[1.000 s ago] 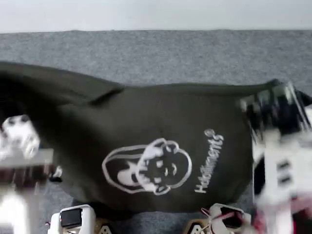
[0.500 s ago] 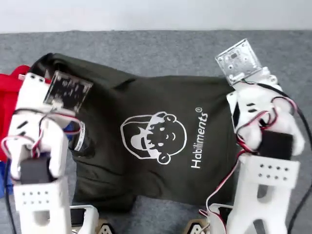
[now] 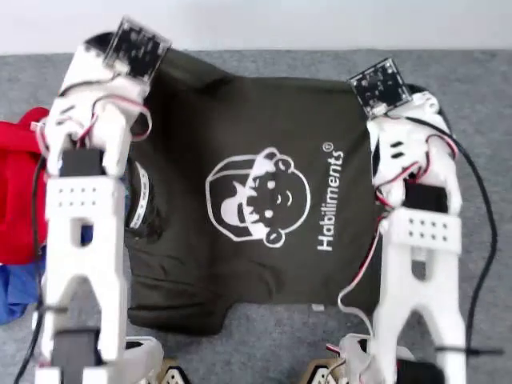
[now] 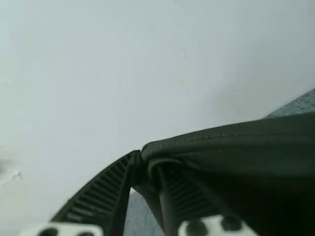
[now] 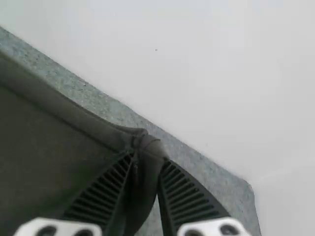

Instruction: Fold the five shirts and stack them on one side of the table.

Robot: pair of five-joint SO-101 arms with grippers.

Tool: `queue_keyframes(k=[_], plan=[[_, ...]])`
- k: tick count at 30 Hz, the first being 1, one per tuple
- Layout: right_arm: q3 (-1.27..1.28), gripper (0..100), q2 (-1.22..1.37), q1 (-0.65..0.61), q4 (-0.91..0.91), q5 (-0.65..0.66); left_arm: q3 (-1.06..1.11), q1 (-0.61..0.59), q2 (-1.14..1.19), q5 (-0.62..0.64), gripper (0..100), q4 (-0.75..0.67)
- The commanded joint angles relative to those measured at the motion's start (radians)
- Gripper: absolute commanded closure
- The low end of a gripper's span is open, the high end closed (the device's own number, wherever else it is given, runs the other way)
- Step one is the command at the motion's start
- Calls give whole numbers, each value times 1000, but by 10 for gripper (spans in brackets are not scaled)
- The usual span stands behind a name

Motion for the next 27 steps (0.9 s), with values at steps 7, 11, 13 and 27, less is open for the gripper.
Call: queue_keyframes(k=[7, 11, 13, 27], plan=[[-305, 988, 242, 15, -35, 11, -295, 87, 215, -137, 987, -25], [-313, 988, 255, 16, -12, 29, -297, 95, 215, -143, 987, 57], [-315, 988, 255, 10, 68, 64, -297, 89, 215, -143, 987, 114], [-315, 988, 148, 16, 723, 118, -308, 63, 106, -143, 987, 833]])
